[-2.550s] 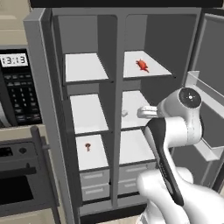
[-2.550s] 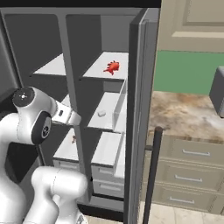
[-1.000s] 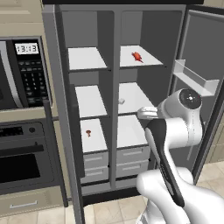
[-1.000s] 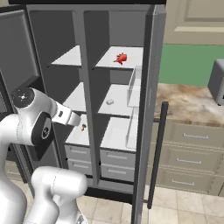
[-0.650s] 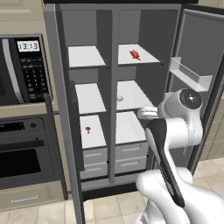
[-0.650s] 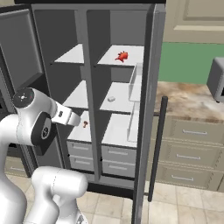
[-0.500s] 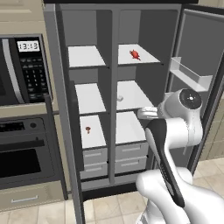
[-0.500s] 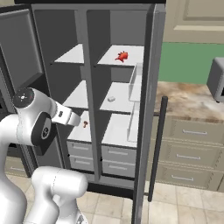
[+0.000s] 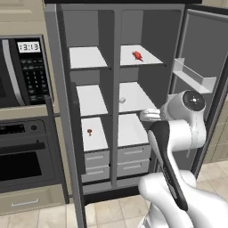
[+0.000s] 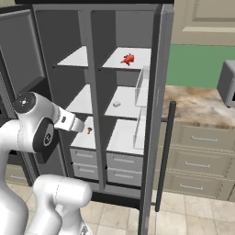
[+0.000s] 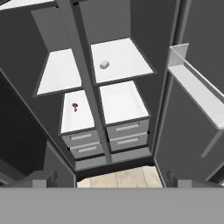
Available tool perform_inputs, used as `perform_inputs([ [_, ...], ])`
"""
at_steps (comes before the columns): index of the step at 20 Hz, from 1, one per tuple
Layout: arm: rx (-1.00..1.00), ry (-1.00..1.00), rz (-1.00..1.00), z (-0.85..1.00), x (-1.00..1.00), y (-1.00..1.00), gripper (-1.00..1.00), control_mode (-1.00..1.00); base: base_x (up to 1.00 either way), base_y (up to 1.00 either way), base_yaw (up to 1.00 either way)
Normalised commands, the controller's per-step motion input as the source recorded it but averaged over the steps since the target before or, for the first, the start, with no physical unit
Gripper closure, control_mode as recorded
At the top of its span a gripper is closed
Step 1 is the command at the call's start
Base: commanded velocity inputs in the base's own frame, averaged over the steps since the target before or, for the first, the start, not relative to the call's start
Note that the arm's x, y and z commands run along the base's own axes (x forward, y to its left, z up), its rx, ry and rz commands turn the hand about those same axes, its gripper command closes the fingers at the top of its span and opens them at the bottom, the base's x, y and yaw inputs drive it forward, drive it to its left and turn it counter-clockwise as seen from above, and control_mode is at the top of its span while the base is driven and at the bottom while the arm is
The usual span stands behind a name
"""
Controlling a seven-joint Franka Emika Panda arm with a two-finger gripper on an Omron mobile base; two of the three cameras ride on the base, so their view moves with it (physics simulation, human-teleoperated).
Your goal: Pick up the frozen fish from the freezer, place it on any shelf in the fridge, and close the fridge and freezer doors when done.
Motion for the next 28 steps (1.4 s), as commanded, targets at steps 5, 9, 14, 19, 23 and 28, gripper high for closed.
perform_inputs([
  [5,0.00,0.00,0.00,0.00,0.00,0.00,-1.00,1.00,0.21,0.00,0.00],
  [9,0.00,0.00,0.00,0.00,0.00,0.00,-1.00,1.00,0.34,0.00,0.00],
  [14,0.01,-0.01,0.00,0.00,-0.01,-0.04,-1.00,-1.00,0.08,0.00,0.00],
  [19,0.11,-0.10,0.00,0.07,-0.03,-0.80,-1.00,-1.00,0.00,0.00,0.00],
  [23,0.10,-0.15,0.00,0.34,-0.12,-0.94,-1.00,-1.00,0.00,0.00,0.00],
  [28,0.02,-0.24,-0.09,0.44,-0.65,-0.83,-1.00,-1.00,0.00,0.00,0.00],
])
